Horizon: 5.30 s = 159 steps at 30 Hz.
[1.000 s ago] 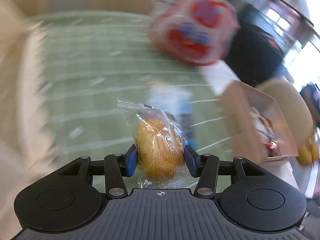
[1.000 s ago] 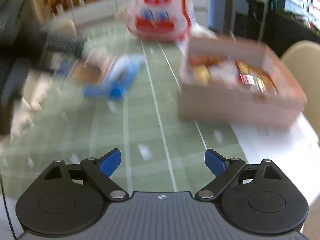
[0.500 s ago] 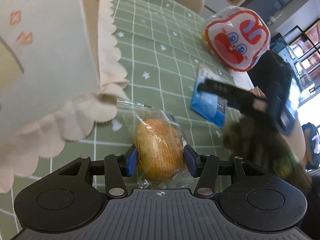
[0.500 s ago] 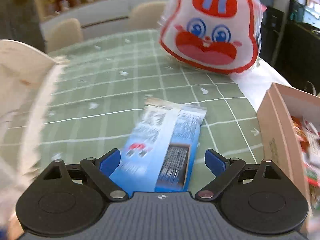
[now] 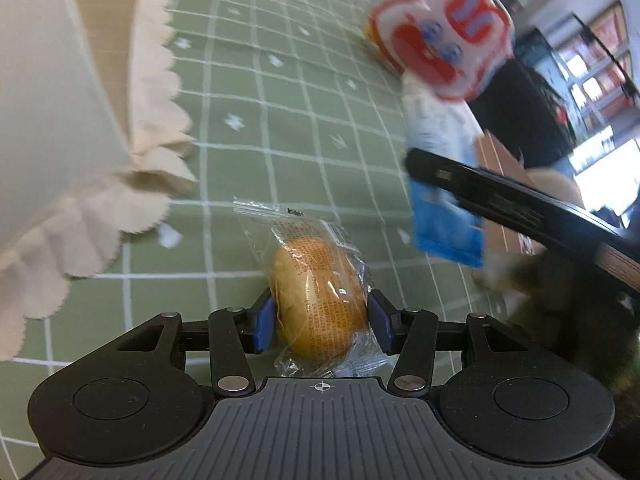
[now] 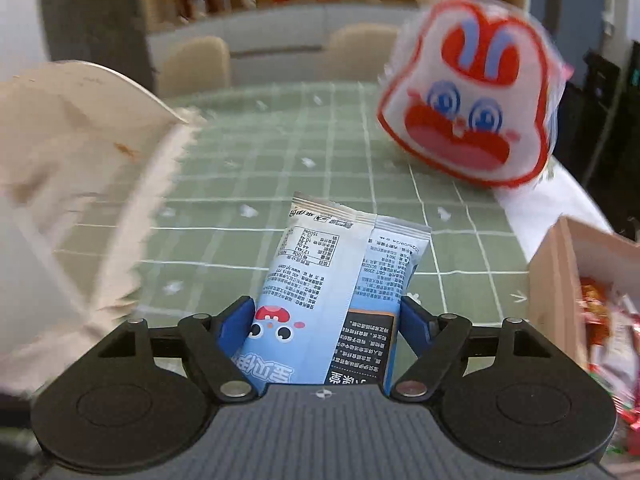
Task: Organize snacks
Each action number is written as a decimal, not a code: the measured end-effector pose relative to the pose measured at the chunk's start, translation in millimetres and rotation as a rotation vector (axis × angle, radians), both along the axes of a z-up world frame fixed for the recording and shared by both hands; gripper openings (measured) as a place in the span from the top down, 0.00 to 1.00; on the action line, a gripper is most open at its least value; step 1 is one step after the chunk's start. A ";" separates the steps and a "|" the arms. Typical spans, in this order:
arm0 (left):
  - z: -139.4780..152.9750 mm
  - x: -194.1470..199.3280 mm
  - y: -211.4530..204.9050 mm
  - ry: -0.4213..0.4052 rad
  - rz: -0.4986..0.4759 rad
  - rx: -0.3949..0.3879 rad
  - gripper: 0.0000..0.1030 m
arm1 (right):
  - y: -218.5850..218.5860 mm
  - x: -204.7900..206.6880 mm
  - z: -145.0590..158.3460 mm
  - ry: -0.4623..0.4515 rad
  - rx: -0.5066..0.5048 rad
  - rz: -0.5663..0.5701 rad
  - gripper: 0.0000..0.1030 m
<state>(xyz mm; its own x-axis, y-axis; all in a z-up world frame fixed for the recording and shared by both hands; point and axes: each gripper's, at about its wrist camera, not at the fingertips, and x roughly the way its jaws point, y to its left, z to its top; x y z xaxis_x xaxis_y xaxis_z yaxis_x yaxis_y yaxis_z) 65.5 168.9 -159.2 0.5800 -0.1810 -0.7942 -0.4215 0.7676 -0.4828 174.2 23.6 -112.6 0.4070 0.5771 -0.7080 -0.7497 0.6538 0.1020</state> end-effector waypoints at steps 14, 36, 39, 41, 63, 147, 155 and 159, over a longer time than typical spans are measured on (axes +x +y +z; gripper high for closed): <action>4.3 22.1 -135.0 0.044 -0.497 -0.082 0.47 | -202.9 -98.3 29.9 -0.021 0.006 -0.368 0.24; 191.7 180.1 -207.0 -0.443 -0.539 0.094 0.47 | -308.0 -135.1 54.9 -0.192 0.060 -0.766 0.24; 165.4 199.3 -206.2 -0.379 -0.529 0.105 0.47 | -308.8 -131.5 54.9 -0.190 0.057 -0.779 0.24; 141.1 209.3 -205.2 -0.321 -0.531 0.094 0.47 | -306.7 -130.1 54.2 -0.199 0.053 -0.780 0.24; 76.8 210.9 -189.9 -0.234 -0.554 0.193 0.48 | -277.1 -113.9 42.7 -0.191 0.000 -0.695 0.24; 129.8 -5.8 -199.1 -0.339 -0.456 0.412 0.87 | -253.3 -89.5 62.8 0.068 0.154 -0.599 0.10; 143.3 -38.4 -235.0 -0.328 -0.372 0.679 0.86 | -244.7 -119.5 77.7 -0.025 0.079 -0.606 0.10; 145.6 -40.7 -233.8 -0.339 -0.408 0.614 0.86 | -249.4 -120.6 75.6 0.003 0.092 -0.611 0.10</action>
<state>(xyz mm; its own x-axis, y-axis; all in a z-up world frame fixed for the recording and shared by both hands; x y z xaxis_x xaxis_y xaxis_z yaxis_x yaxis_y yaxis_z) 24.8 -64.9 -13.5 0.7893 -0.0194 -0.6137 0.0425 0.9988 0.0231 53.6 -225.8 -37.1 0.6815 0.2990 -0.6679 -0.2416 0.9535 0.1803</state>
